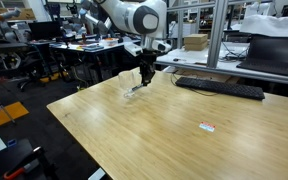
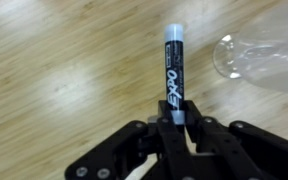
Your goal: Pick up the marker and place it in the cup
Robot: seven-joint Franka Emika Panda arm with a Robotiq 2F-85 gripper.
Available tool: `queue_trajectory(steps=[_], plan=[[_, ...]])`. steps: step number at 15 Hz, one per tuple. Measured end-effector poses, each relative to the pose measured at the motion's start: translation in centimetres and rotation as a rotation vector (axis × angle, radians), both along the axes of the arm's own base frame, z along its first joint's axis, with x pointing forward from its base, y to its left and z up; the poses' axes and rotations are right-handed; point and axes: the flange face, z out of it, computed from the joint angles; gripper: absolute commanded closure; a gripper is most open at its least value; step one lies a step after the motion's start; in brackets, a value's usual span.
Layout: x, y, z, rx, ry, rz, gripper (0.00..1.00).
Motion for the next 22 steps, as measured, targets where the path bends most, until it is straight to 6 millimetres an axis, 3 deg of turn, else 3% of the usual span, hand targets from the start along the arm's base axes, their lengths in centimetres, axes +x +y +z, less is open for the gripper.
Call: queue_trajectory(steps=[3, 7, 8, 9, 11, 17, 18, 22], plan=[[-1.2, 3.3, 5.3, -0.07, -0.122, 0.032, 0.95], [-3.5, 5.2, 9.6, -0.148, -0.264, 0.049, 0.95], [-4.0, 5.7, 10.4, -0.169, -0.3, 0.065, 0.81], [-4.5, 6.5, 11.1, -0.19, -0.338, 0.085, 0.81], [-5.5, 7.4, 11.6, -0.205, -0.37, 0.104, 0.81], [-5.6, 6.9, 11.4, -0.211, -0.375, 0.101, 0.81], [-5.6, 6.9, 11.4, -0.211, -0.376, 0.102, 0.95], [-5.6, 7.1, 11.1, -0.227, -0.38, 0.109, 0.95]])
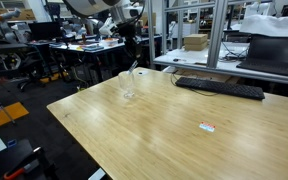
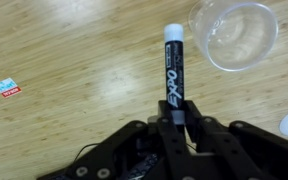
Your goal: Pick up the marker and place it in the cup
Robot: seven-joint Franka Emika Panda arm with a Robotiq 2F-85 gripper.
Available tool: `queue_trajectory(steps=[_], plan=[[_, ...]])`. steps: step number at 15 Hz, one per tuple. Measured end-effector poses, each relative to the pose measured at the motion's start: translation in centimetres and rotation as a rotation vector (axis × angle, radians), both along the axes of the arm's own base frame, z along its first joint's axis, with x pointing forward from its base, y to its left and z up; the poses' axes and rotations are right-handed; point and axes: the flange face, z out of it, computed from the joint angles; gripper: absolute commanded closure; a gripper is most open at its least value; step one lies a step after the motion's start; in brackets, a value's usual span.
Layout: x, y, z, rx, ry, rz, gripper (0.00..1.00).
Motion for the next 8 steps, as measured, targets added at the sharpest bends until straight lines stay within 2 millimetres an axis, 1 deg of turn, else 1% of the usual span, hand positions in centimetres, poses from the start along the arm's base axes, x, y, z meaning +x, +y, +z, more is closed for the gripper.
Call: queue_trajectory(steps=[2, 8], plan=[[0.0, 0.9, -0.2, -0.031, -0.031, 0.009, 0.95], [-0.9, 5.5, 0.2, -0.096, -0.101, 0.024, 0.95]])
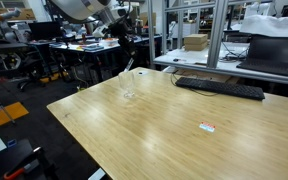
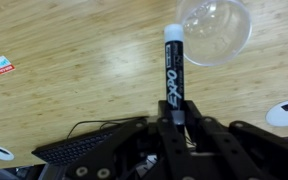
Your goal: Pick up the marker and place it in the cup
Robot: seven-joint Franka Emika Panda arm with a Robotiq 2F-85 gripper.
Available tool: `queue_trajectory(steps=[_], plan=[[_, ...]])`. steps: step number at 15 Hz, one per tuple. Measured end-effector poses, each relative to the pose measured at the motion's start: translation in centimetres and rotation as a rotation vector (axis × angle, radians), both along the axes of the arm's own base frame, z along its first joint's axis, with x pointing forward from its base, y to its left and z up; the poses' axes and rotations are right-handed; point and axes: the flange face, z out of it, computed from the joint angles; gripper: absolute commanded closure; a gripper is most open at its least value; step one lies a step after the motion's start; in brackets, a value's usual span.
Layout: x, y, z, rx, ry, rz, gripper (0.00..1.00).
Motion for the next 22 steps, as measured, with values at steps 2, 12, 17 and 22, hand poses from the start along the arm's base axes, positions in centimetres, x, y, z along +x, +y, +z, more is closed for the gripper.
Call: queue_trajectory(steps=[2, 12, 17, 22], plan=[[-0.1, 0.9, 0.2, -0.009, -0.022, 0.007, 0.95], [2.2, 4.0, -3.3, 0.021, -0.104, 0.095, 0.95], [2.7, 4.6, -4.6, 0.033, -0.103, 0.097, 0.95], [2.8, 4.3, -4.7, 0.027, -0.105, 0.088, 0.49]])
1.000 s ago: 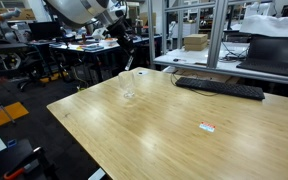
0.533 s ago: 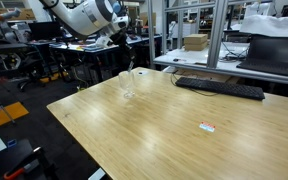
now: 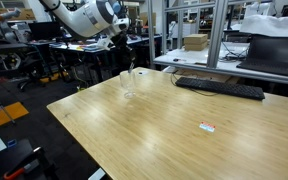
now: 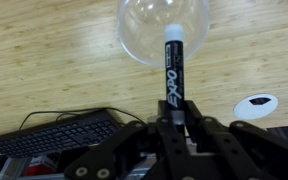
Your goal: Pick up the marker and place it in the cup
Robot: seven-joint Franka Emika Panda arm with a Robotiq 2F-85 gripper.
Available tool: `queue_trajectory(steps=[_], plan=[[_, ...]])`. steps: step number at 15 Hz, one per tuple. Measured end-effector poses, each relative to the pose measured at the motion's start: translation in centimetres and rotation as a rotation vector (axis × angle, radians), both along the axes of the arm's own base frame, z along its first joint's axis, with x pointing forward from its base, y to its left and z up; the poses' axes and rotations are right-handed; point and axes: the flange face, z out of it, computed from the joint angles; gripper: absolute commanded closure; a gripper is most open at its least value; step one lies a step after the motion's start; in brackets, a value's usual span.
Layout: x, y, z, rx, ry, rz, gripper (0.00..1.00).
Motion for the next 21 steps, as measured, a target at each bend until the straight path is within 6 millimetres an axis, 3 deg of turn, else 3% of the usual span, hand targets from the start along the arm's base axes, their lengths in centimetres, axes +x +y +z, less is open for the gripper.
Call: queue_trajectory(steps=[7, 15, 21], plan=[[-0.1, 0.1, -0.1, 0.001, -0.004, -0.021, 0.0], [-0.4, -0.7, 0.8, 0.001, 0.075, -0.084, 0.0], [-1.1, -2.7, 8.3, -0.01, 0.117, -0.136, 0.0]])
